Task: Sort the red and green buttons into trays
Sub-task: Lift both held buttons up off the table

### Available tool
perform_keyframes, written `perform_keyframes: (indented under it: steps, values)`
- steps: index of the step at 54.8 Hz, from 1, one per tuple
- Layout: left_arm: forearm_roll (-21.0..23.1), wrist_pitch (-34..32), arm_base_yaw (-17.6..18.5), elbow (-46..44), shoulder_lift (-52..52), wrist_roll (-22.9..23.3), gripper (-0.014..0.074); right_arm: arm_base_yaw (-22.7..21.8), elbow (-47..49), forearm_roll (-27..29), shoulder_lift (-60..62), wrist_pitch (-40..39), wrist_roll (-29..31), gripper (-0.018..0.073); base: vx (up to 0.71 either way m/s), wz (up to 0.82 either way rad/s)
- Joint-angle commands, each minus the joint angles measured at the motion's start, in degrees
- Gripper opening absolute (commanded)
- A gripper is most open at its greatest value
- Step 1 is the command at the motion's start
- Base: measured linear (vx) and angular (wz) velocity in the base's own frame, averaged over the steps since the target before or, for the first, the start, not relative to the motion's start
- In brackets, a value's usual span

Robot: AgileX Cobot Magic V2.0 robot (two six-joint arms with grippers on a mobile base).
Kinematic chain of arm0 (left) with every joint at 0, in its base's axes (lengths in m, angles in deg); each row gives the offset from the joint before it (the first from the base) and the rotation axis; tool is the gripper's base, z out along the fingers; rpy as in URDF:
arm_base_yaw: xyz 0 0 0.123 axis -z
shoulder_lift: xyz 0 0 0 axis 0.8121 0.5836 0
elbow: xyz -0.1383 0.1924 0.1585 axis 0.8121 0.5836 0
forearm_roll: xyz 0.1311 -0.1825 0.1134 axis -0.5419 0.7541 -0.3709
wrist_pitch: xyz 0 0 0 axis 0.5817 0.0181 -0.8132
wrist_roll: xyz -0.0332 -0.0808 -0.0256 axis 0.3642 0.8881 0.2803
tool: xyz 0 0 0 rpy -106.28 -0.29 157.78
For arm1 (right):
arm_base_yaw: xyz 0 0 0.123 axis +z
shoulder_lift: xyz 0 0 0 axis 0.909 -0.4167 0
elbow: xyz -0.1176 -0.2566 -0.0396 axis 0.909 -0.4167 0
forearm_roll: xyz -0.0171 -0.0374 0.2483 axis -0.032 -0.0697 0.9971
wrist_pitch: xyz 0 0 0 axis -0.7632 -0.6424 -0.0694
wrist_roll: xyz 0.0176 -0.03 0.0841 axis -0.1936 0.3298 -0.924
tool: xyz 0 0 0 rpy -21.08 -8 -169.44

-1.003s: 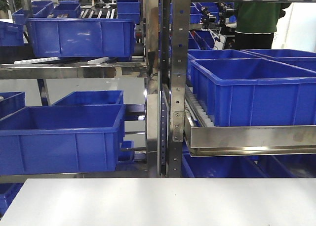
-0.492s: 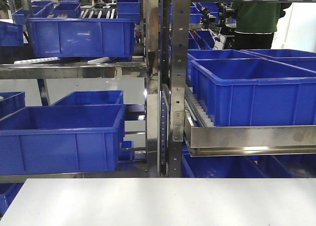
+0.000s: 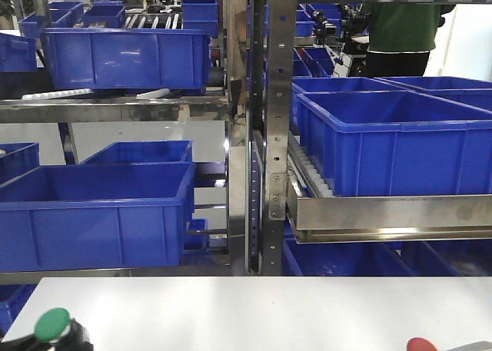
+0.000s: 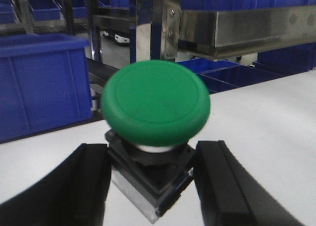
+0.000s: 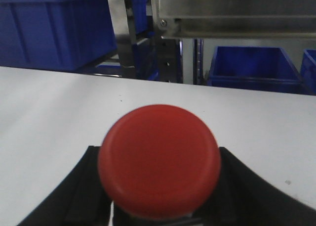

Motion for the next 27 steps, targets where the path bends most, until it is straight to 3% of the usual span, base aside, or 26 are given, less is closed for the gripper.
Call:
perform_keyframes:
  steps: [1,6,11,17,21,27]
  values:
    - [0.7,5.4,0.2,-0.5,-10.6,5.0,0.0,-0.4,0.2,-4.9,10.6,5.0,-4.7,-0.0008,0.0,0.0]
    - [-2.1,14.1,0.2,-0.5,-19.2,9.6,0.0,-0.4,0.2,-10.3,20.6,15.0,-10.4,-0.0008,0.0,0.0]
    - [-8.1,23.3,0.2,-0.5,-28.6,15.2,0.0,-0.4,0.2,-15.4,29.8,25.1,-17.3,-0.0008,0.0,0.0]
    - [-15.7,33.7,0.2,-0.5,-40.1,26.6,0.0,-0.4,0.2,-23.0,41.8,34.4,-27.6,-0.0008,0.0,0.0]
    - [-21.0,37.7,0.2,-0.5,-46.7,34.8,0.0,-0.4,0.2,-28.7,48.7,38.4,-34.9,-0.0008,0.0,0.01]
    - [-29.4,39.9,0.2,-0.5,-55.1,42.4,0.0,-0.4,0.2,-37.2,56.8,41.7,-45.7,-0.0008,0.0,0.0]
